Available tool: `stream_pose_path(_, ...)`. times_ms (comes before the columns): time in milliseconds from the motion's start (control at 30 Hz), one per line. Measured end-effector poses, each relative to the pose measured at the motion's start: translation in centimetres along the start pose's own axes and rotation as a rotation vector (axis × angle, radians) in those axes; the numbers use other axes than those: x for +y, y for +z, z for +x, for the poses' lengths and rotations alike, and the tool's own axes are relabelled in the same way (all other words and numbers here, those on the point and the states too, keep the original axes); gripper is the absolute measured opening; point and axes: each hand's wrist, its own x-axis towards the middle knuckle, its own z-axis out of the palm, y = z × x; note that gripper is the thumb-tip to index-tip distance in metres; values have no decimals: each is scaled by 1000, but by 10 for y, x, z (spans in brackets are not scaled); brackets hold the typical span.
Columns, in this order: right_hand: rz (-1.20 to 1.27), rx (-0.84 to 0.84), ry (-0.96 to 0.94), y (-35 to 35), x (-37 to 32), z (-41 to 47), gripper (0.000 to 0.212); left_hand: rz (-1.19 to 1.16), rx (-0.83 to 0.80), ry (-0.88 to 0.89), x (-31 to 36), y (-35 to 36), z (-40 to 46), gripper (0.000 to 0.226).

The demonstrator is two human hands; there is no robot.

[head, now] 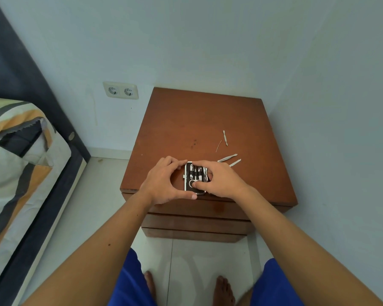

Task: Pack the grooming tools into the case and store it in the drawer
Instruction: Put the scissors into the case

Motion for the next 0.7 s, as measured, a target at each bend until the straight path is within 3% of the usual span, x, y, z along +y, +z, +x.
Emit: stream_pose_path(700, 33, 10, -6, 2, 9, -2, 55, 7, -17, -14, 0, 0, 1, 121)
